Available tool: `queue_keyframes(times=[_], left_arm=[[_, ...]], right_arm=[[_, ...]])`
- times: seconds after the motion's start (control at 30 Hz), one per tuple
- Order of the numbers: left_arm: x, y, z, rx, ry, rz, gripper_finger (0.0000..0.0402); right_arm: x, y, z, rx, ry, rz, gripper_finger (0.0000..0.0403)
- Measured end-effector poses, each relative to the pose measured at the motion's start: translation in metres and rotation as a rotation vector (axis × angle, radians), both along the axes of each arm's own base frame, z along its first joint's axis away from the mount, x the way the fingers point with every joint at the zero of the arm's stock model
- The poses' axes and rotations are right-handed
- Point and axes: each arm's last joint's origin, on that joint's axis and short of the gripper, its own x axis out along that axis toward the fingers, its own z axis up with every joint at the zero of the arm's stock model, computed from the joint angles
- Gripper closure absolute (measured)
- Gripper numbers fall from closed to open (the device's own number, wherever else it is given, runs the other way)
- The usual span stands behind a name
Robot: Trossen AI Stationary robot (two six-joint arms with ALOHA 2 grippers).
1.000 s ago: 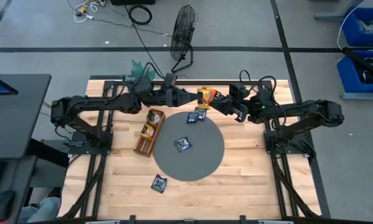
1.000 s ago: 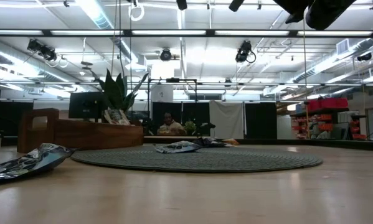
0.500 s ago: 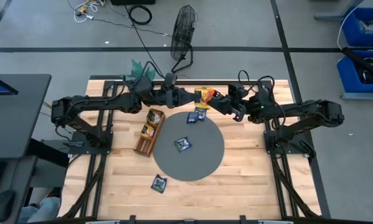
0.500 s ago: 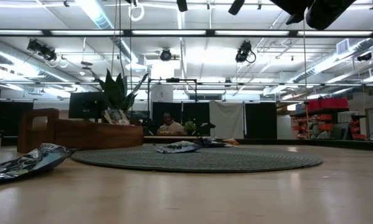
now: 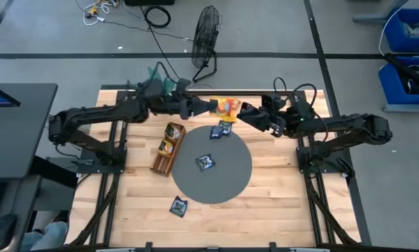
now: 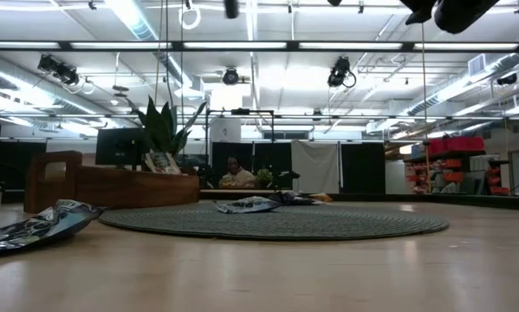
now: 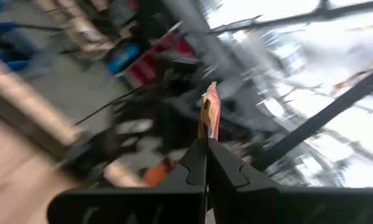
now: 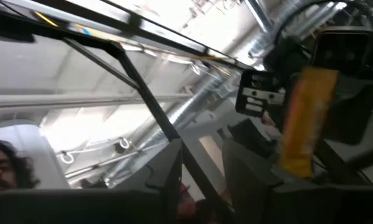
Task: Pick & Place Tea
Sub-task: Put the yellow tea bag into the middle section of the wooden organizer
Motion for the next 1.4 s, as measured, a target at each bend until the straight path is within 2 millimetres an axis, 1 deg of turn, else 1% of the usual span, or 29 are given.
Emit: queue_keyframes(times=[0.1,0.2,0.33,0.43,0.57,0.63,0.7,0.8,0.9,1.03,1.1,1.2,1.4], left_arm=[[-0.020,0.000,0.001,0.020,0.135,0.044,0.0400],[-0.043,-0.002,-0.005,0.011,0.315,0.081,0.0400],[-0.070,-0.009,-0.018,-0.012,0.572,0.169,0.0400],[-0.086,-0.015,-0.031,-0.022,0.771,0.229,0.0400],[-0.098,-0.024,-0.047,-0.019,0.994,0.280,0.0401],[-0.099,-0.028,-0.055,-0.002,1.074,0.303,0.0401],[-0.099,-0.030,-0.067,0.003,1.151,0.325,0.0401],[-0.097,-0.033,-0.088,-0.018,1.207,0.333,0.0401],[-0.098,-0.038,-0.117,-0.086,1.289,0.359,0.0401],[-0.102,-0.045,-0.147,-0.171,1.323,0.398,0.0401],[-0.104,-0.047,-0.156,-0.173,1.340,0.429,0.0401],[-0.103,-0.050,-0.166,-0.165,1.312,0.432,0.0401],[-0.103,-0.052,-0.177,-0.191,1.283,0.454,0.0401]], right_arm=[[-0.004,0.001,0.001,-0.004,0.057,-0.010,0.0273],[-0.005,0.000,-0.005,-0.007,0.171,-0.049,0.0271],[-0.003,-0.001,-0.015,0.002,0.301,-0.114,0.0274],[-0.003,-0.003,-0.017,0.003,0.326,-0.158,0.0278],[-0.001,-0.004,-0.021,-0.001,0.357,-0.198,0.0283],[-0.001,-0.004,-0.023,-0.003,0.375,-0.216,0.0285],[-0.001,-0.004,-0.025,-0.006,0.399,-0.217,0.0287],[0.000,-0.004,-0.028,-0.004,0.431,-0.216,0.0288],[0.000,-0.005,-0.029,-0.006,0.445,-0.217,0.0289],[0.000,-0.005,-0.030,-0.008,0.448,-0.218,0.0289],[0.000,-0.005,-0.030,-0.007,0.448,-0.222,0.0289],[0.000,-0.005,-0.030,0.000,0.454,-0.246,0.0289],[0.000,-0.006,-0.031,0.005,0.458,-0.261,0.0289]])
